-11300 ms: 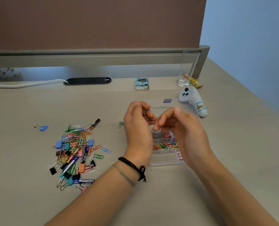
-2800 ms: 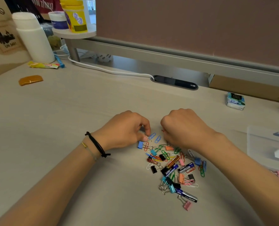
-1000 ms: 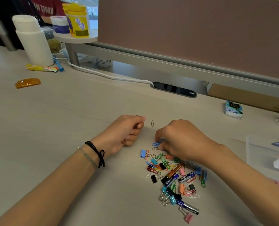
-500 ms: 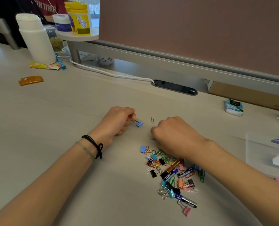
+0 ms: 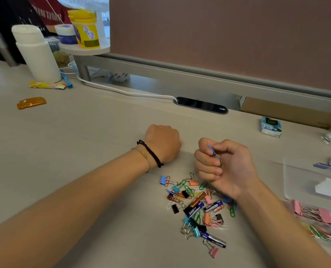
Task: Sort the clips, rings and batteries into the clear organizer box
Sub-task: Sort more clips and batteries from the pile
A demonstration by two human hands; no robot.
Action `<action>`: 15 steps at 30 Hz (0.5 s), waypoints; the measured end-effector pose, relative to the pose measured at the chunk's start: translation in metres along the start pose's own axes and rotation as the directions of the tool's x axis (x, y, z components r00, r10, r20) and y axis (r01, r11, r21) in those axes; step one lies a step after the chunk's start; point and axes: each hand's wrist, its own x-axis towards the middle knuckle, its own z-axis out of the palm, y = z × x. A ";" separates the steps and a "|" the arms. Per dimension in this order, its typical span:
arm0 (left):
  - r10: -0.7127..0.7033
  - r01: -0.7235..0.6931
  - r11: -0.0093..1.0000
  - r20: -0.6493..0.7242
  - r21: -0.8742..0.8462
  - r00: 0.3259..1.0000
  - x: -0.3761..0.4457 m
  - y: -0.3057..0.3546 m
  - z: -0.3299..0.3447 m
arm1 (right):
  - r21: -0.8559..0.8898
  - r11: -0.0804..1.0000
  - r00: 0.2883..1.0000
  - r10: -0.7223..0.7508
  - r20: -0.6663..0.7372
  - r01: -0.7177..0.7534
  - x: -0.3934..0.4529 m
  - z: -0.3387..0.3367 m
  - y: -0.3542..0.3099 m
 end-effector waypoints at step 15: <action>0.199 0.229 -0.259 0.180 -0.938 0.963 -0.024 -0.013 -0.015 | -0.124 0.992 0.975 0.009 -0.221 -0.037 -0.019 -0.001 -0.019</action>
